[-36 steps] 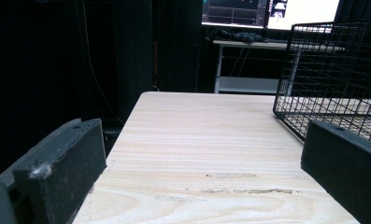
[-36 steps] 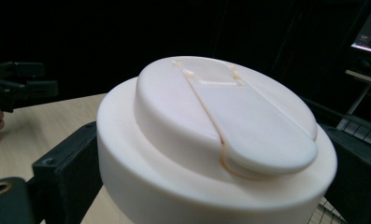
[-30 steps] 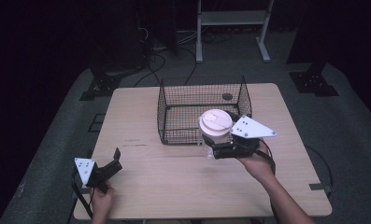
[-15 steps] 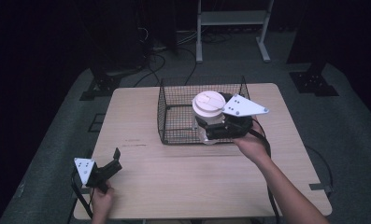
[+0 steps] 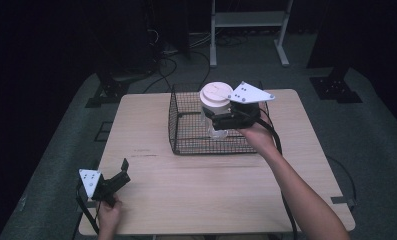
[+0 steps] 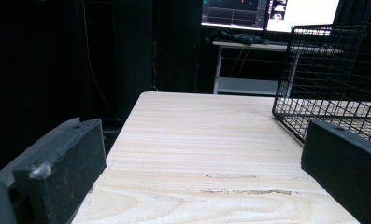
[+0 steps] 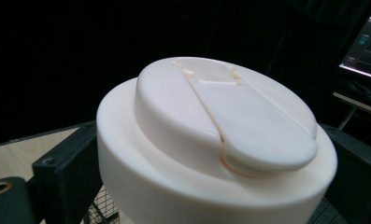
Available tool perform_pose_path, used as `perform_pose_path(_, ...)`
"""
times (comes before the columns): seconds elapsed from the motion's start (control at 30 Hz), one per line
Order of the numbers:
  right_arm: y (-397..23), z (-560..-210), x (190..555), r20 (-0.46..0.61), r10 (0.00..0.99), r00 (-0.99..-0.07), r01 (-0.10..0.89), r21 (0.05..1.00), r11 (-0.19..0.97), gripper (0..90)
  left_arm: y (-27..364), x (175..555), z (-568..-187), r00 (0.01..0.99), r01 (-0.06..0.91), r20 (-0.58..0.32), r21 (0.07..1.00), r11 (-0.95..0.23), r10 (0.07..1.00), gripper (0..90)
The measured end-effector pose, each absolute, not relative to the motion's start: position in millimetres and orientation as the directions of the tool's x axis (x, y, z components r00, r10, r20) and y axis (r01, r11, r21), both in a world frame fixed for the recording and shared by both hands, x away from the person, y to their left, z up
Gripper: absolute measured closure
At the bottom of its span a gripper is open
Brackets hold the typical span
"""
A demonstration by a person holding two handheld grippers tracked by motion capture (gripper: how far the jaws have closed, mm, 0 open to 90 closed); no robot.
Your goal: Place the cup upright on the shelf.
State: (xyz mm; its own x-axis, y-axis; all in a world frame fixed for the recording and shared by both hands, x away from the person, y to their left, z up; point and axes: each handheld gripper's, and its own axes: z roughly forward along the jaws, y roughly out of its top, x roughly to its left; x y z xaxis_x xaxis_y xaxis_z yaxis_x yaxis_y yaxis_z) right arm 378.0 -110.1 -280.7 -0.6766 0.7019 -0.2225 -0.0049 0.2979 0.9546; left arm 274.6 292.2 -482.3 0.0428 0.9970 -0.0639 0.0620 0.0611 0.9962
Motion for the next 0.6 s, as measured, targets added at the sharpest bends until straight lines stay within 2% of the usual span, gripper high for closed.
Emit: perform_pose_path(0.6, -99, -296, 421, -0.21, 0.741, -0.637, 0.021, 0.957, 0.289, 4.3, 292, 275, -482, 0.042, 0.062, -0.061, 0.996, 0.058, 0.997, 0.0)
